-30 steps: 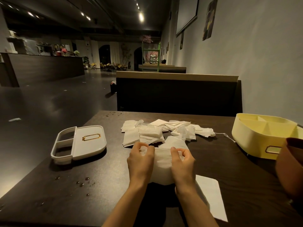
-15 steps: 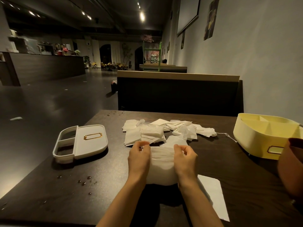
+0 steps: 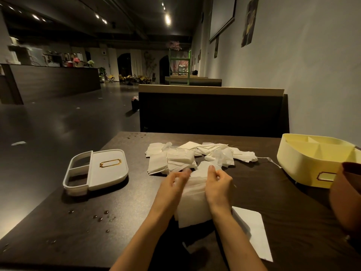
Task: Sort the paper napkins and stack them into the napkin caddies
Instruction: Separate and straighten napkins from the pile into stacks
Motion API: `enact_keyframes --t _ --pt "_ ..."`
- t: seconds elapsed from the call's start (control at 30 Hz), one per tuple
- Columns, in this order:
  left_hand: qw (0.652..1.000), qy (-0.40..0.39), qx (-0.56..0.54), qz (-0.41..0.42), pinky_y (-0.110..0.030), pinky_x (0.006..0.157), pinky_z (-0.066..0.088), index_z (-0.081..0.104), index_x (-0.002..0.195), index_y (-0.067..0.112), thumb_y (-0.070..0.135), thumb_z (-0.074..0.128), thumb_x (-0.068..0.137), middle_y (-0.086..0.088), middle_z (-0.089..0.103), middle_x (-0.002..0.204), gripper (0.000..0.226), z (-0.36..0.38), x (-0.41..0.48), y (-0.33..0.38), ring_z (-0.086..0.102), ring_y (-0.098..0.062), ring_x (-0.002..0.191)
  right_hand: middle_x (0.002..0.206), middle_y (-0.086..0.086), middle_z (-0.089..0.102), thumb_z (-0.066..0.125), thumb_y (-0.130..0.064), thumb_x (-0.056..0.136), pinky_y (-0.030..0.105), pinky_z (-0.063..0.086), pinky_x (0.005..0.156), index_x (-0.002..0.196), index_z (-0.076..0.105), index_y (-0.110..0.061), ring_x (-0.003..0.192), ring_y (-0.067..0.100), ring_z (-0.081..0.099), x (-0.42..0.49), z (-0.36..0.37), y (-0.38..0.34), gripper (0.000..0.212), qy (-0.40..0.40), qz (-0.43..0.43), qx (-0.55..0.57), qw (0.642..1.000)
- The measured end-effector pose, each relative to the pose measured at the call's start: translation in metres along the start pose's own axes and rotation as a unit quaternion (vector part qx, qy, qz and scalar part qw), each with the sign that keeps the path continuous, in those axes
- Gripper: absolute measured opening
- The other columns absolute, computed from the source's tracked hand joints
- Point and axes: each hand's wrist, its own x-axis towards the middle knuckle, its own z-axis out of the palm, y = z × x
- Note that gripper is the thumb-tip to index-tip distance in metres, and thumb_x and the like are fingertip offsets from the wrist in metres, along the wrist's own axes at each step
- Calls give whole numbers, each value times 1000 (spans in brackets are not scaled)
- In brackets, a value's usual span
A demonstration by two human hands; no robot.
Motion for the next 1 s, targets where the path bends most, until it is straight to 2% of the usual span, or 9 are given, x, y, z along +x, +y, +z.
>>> enact_keyframes --t 0.13,0.23,0.3,0.4,0.57,0.7,0.8,0.9,1.0 --pt "986 -161 28 40 -27 80 56 50 118 25 32 83 62 1 63 111 65 -16 -4 -11 65 -9 96 56 -2 47 44 -36 97 16 29 44 61 47 -12 53 9 43 2 -2 2 43 -9 -4 12 1000" --pt "988 -117 69 69 -32 86 56 55 112 25 12 77 74 2 64 110 46 -24 -1 -13 63 -8 99 65 0 54 47 -49 92 27 43 57 67 49 -15 64 14 51 1 -10 5 43 -102 11 42 994" --pt "989 -96 73 80 -25 80 55 57 107 25 8 75 75 4 64 105 41 -25 1 -12 63 -4 95 89 4 61 54 -56 79 36 51 72 92 55 -18 83 19 59 0 -23 7 40 -209 38 89 973" --pt "991 -87 50 88 -19 72 54 56 105 22 4 76 74 4 65 101 41 -26 1 -11 64 0 88 110 4 57 64 -28 66 40 56 83 115 45 -30 100 24 60 -2 -42 12 53 -338 33 85 937" --pt "991 -88 -54 83 -32 82 56 59 106 17 1 76 72 -1 69 99 41 -28 2 -6 67 -13 93 107 3 63 63 5 76 40 57 82 114 53 -30 96 22 65 -3 -55 7 52 -304 -27 135 943" --pt "991 -104 -29 78 -25 76 55 59 108 21 20 75 68 -2 67 104 43 -27 -2 -11 66 -12 94 110 11 62 57 7 80 44 55 84 112 55 -27 100 28 62 -10 -51 8 46 -304 41 188 933" --pt "997 -48 -67 14 -31 74 57 56 100 30 32 68 81 0 63 103 22 -12 -5 -7 64 -18 93 108 9 62 62 -19 84 41 55 78 109 56 -27 98 27 61 -16 -34 8 27 -246 100 188 946" --pt "998 55 -43 5 -35 79 56 57 92 33 41 55 90 2 64 100 9 6 -1 -4 63 -16 92 101 4 67 58 -61 68 48 52 88 93 60 -28 97 24 63 -14 -17 6 40 -144 122 172 967" --pt "994 103 -43 16 -33 77 55 64 97 27 47 55 88 3 67 98 23 16 -1 -6 64 -15 91 97 4 66 52 -55 85 47 51 87 79 54 -28 94 23 61 -13 -8 3 27 -85 120 132 980"
